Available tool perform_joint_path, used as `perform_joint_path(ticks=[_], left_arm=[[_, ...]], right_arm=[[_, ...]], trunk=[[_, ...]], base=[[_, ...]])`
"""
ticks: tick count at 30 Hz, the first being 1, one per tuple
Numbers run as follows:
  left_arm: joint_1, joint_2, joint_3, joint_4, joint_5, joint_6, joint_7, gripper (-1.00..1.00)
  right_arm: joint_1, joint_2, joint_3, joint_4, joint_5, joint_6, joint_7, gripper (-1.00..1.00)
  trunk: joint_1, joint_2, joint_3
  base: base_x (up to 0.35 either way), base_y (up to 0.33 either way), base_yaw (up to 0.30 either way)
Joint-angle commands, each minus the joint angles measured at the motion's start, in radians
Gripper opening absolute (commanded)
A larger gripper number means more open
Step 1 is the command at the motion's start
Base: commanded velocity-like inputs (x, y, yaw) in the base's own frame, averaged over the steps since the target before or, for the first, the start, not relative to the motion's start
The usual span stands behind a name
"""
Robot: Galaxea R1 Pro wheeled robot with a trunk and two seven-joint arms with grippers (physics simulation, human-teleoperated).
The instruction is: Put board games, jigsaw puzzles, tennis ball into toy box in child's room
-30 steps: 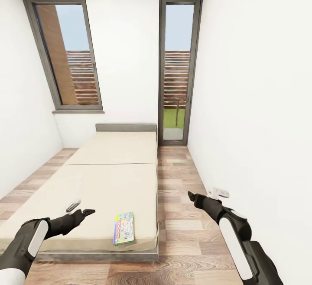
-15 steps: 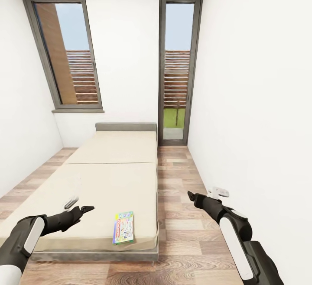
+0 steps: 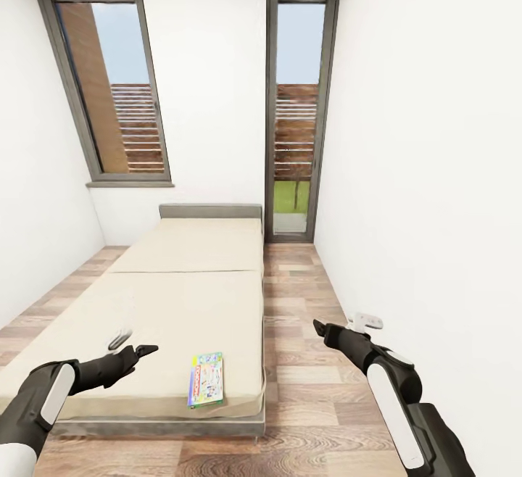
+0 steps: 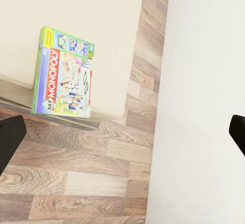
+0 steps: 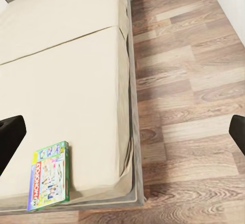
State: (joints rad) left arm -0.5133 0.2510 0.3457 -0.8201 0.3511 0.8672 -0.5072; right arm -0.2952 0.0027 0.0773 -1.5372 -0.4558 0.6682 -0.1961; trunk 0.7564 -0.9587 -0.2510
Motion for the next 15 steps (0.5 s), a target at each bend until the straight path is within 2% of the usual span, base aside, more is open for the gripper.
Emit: perform_joint_path(ticks=[1,6,15], left_arm=[[-0.001,0.000,0.002,0.003,-0.001,0.004,-0.004,1.00],[-0.002,-0.001,0.002,0.040,-0.001,-0.013,-0.001,1.00],[-0.002,-0.004,0.002,0.053,0.000,-0.036,-0.001,1.00]], right_arm=[[-0.001,0.000,0.001,-0.004,-0.011,0.004,-0.009,1.00],[-0.001,0.001,0.001,-0.017,-0.011,0.045,0.007,1.00],[-0.001,0.002,0.000,-0.020,-0.011,0.062,0.052,1.00]], trunk=[[0.004,-0.008,-0.005],[0.023,-0.043,-0.020],[0.058,-0.106,-0.048]], base=[[0.000,0.000,0.000],[0.000,0.000,0.000],[0.000,0.000,0.000]])
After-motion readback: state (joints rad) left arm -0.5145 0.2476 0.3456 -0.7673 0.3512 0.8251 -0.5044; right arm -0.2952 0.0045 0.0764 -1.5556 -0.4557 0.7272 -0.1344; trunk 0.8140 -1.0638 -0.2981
